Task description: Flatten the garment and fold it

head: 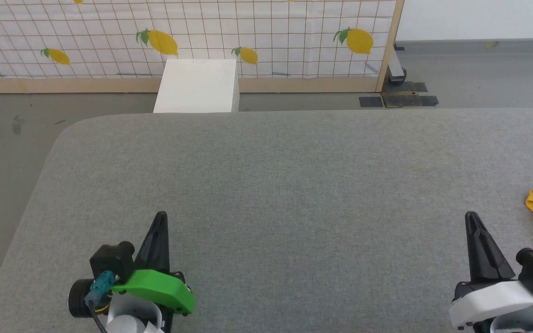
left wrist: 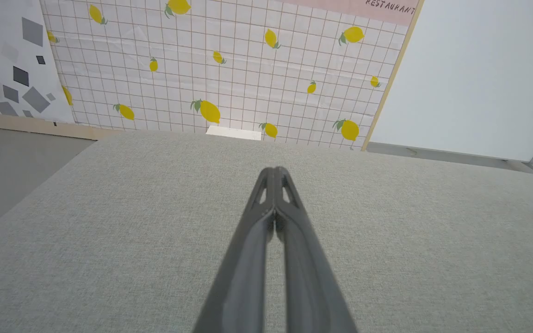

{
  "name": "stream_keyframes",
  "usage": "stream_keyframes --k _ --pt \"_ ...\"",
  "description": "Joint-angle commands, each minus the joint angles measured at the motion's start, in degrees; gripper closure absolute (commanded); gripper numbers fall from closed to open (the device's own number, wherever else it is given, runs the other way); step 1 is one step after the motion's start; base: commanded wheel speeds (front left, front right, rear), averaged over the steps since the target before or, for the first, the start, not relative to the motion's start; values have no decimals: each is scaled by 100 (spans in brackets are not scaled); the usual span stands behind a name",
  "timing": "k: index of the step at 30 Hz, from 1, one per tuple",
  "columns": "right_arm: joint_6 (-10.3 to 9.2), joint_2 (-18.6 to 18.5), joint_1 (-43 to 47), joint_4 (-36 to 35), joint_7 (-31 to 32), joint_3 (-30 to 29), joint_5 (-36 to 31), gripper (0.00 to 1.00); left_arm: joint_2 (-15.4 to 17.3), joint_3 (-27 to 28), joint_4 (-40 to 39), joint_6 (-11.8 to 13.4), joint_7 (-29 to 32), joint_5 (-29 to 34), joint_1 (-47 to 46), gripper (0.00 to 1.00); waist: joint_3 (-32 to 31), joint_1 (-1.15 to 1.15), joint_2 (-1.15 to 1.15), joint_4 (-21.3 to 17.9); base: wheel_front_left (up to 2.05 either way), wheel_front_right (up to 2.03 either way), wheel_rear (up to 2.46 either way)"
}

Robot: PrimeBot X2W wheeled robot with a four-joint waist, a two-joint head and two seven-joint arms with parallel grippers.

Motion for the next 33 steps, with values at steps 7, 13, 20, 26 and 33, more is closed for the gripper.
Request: stream_keyframes --k 7,13,20,26,33 --pt "-2 5 -93 21 61 60 -96 100 -7 45 -119 48 107 136 94 100 5 0 0 6 0 0 0" --pt "-3 6 -117 27 97 95 -132 100 -8 65 -187 63 176 209 114 100 9 0 0 11 0 0 0" --pt "-3 8 -145 35 139 137 -175 100 -9 89 -268 81 258 294 137 100 13 0 0 16 0 0 0" --pt "-4 9 -177 44 186 183 -222 100 -11 116 -359 101 350 390 163 100 19 0 0 23 0 0 0" --pt "-4 10 -204 51 226 223 -263 100 -13 139 -437 119 430 473 186 100 23 0 0 28 0 0 0"
